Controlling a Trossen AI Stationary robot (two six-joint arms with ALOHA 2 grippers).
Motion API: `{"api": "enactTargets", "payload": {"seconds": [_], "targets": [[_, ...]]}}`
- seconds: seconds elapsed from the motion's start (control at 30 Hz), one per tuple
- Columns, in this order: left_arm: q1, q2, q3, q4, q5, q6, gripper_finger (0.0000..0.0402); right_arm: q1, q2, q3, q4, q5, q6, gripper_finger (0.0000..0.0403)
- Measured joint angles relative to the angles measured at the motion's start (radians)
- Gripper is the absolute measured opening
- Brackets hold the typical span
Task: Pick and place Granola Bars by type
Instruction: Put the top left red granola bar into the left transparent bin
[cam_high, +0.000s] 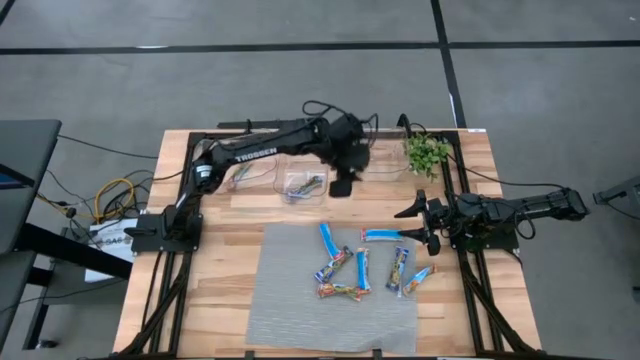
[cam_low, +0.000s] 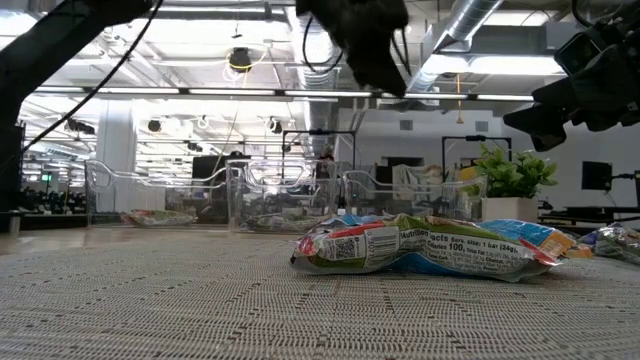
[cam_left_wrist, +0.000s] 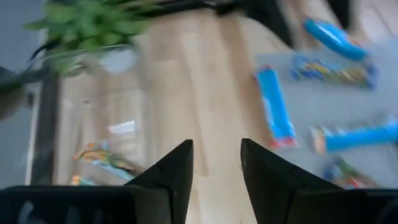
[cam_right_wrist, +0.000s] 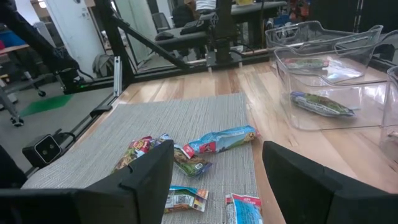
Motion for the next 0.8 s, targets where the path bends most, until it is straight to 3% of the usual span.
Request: {"api": "enactTargets", "payload": {"seconds": [0.2, 0.4, 0.8], "targets": [[-0.095, -0.039, 0.0, -0.174, -0.011, 0.194, 0.0125, 0.0, 0.0, 0.0, 0.0, 0.0, 0.0, 0.024], [-0.172, -0.071, 0.0, -0.335, -0.106, 0.304, 0.0125, 0.0, 0.0, 0.0, 0.0, 0.0, 0.0, 0.024], [-0.215, -0.11, -0.007, -0.431, -0.217, 0.325, 0.0125, 0.0, 0.0, 0.0, 0.0, 0.0, 0.0, 0.024]]}}
